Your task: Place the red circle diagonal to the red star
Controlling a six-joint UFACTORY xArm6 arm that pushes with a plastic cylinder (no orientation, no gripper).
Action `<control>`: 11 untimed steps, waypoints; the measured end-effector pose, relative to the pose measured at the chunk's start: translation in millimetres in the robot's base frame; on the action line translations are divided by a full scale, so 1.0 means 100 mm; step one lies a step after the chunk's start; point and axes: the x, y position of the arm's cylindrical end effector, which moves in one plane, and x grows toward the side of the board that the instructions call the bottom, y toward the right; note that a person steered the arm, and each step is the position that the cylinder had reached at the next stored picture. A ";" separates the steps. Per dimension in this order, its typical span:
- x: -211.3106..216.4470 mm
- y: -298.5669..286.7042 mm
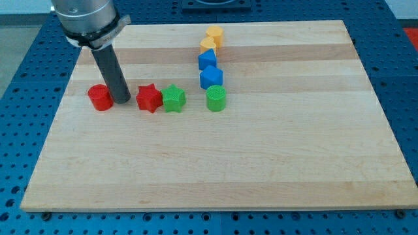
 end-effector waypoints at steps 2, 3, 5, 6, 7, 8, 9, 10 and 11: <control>0.42 0.07; 0.42 -0.20; 0.34 -0.29; 0.09 -0.29; -0.23 -0.29; -0.42 -0.47; -0.44 -0.53; -0.45 -0.70; -0.45 -0.97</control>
